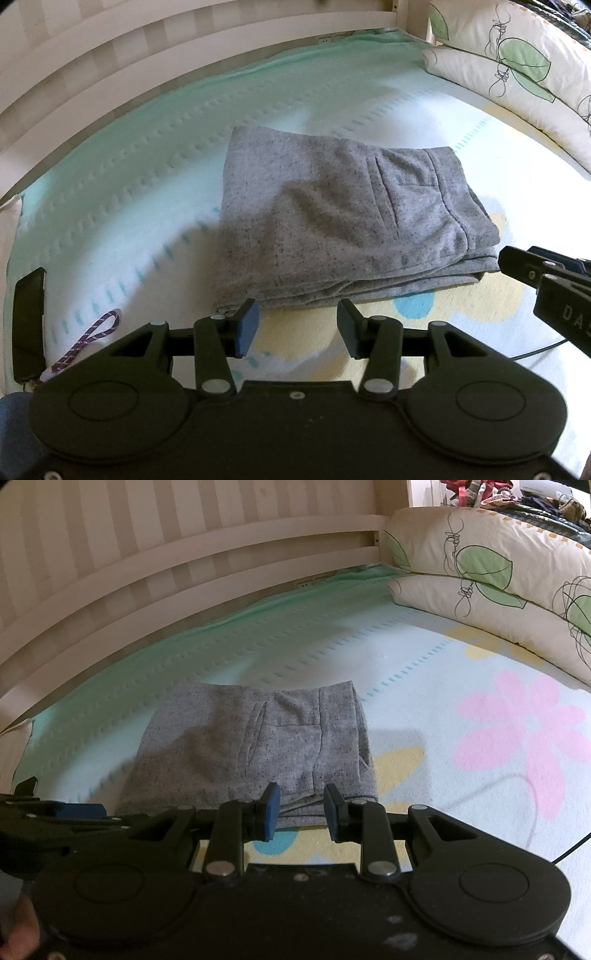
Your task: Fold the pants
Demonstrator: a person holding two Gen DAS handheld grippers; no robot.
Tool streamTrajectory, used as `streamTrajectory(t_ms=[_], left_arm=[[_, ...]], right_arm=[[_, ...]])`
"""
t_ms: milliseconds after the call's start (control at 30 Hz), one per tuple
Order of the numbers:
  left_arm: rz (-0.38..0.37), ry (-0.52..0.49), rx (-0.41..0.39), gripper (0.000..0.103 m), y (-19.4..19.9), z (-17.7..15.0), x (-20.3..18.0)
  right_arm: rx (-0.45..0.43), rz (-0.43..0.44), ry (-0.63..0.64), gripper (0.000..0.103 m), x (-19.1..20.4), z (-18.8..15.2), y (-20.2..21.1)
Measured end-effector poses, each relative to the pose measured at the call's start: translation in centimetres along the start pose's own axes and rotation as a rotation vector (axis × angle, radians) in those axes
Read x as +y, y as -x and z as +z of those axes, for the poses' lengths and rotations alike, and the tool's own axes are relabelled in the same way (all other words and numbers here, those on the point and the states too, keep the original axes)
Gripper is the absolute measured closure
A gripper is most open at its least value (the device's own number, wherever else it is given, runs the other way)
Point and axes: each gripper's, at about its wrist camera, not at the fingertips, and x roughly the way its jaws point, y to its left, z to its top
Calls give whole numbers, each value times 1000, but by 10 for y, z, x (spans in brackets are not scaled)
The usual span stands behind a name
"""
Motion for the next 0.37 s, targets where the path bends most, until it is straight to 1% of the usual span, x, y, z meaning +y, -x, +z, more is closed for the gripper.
streamTrajectory(t_ms=[367], left_arm=[[-4, -21, -9, 48, 2, 0, -4]], right_arm=[[0, -1, 0, 75, 0, -1, 1]])
